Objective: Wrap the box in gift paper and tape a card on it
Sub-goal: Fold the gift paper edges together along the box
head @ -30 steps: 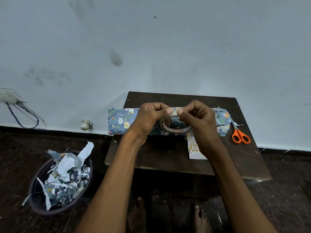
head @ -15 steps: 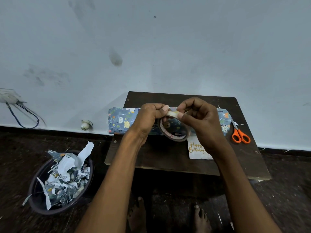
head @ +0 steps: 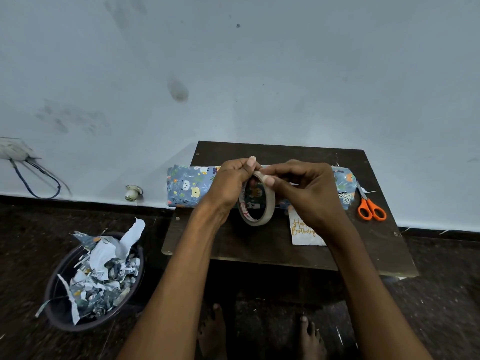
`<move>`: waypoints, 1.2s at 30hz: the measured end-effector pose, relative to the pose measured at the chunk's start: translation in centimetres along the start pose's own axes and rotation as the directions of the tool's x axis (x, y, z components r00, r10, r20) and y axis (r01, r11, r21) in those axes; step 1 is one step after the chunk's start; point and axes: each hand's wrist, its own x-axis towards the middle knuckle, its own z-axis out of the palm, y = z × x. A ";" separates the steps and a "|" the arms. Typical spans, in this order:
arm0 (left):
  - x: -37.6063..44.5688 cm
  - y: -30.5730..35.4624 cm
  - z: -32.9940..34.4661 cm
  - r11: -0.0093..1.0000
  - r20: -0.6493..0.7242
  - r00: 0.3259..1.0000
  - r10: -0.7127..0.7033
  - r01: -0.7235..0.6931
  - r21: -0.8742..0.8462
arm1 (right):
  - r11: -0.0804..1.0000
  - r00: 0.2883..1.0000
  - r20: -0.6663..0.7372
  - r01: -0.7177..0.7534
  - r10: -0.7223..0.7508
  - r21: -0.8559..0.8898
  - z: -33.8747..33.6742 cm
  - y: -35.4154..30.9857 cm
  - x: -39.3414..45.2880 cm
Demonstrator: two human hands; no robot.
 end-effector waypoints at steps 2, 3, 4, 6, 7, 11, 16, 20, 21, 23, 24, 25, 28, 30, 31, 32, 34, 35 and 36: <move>0.0 0.1 0.1 1.000 -0.009 1.000 -0.008 0.008 0.006 | 1.000 1.000 -0.002 0.006 -0.006 0.006 0.0 -0.1 0.0; 0.0 0.1 0.1 1.000 -0.014 1.000 -0.009 0.009 0.007 | 1.000 1.000 -0.003 0.010 -0.010 0.016 0.0 -0.2 0.0; 0.0 0.1 0.1 1.000 -0.015 1.000 -0.009 0.009 0.008 | 1.000 1.000 -0.005 0.009 -0.009 0.029 0.0 -0.2 0.0; 0.0 0.0 0.1 1.000 -0.009 1.000 -0.009 0.010 0.017 | 0.999 1.000 0.001 0.003 -0.003 0.038 0.1 -0.3 0.0; 0.0 0.0 0.0 1.000 -0.001 1.000 -0.008 0.008 0.024 | 1.000 1.000 0.007 -0.001 0.000 0.030 0.1 -0.3 0.0; 0.0 0.0 0.0 1.000 0.017 1.000 -0.009 0.009 -0.001 | 0.999 0.999 0.033 -0.040 0.039 0.033 0.4 -0.2 -0.2; -0.1 0.0 0.1 1.000 0.021 1.000 -0.009 0.009 -0.011 | 0.996 0.997 0.023 -0.074 0.073 0.047 0.7 0.3 -0.2; 0.0 -0.1 0.2 1.000 -0.020 1.000 -0.016 0.016 -0.004 | 0.998 0.999 0.001 -0.049 0.049 0.044 0.9 0.2 -0.2; 0.0 -0.1 0.1 1.000 -0.022 1.000 -0.015 0.015 0.005 | 0.998 0.999 -0.004 -0.051 0.051 0.049 1.0 0.1 -0.2; 0.1 -0.2 0.1 1.000 -0.019 1.000 -0.017 0.017 0.016 | 0.997 0.999 -0.012 -0.052 0.053 0.054 1.0 0.1 -0.2; 0.1 -0.3 0.1 1.000 -0.017 1.000 -0.019 0.020 0.017 | 0.997 0.999 -0.014 -0.050 0.050 0.053 0.9 0.0 -0.2; 0.1 -0.3 0.1 1.000 -0.014 1.000 -0.020 0.020 0.017 | 0.998 0.999 -0.016 -0.048 0.049 0.046 0.9 0.0 -0.2; 0.1 -0.3 0.2 1.000 -0.007 1.000 -0.012 0.012 0.028 | 0.997 0.998 -0.013 -0.065 0.066 0.038 0.9 0.0 -0.3; 0.1 -0.2 0.2 1.000 -0.009 1.000 -0.009 0.009 0.030 | 0.997 0.997 -0.007 -0.072 0.072 0.034 1.0 0.0 -0.3; 0.1 -0.2 0.3 1.000 -0.008 1.000 -0.008 0.009 0.030 | 0.997 0.997 -0.003 -0.073 0.073 0.034 1.0 0.1 -0.3; 0.0 -0.1 0.3 1.000 -0.007 1.000 -0.008 0.008 0.030 | 0.997 0.997 -0.001 -0.073 0.073 0.034 1.0 0.1 -0.2; 0.0 -0.1 0.3 1.000 -0.007 1.000 -0.008 0.008 0.028 | 0.997 0.998 0.003 -0.068 0.068 0.035 1.0 0.0 -0.2; 0.0 -0.1 0.3 1.000 -0.011 1.000 -0.008 0.009 0.024 | 0.997 0.998 0.006 -0.066 0.066 0.037 1.0 0.0 -0.2; 0.0 -0.2 0.3 1.000 -0.014 1.000 -0.009 0.009 0.020 | 0.997 0.998 0.008 -0.064 0.063 0.038 1.0 -0.1 -0.3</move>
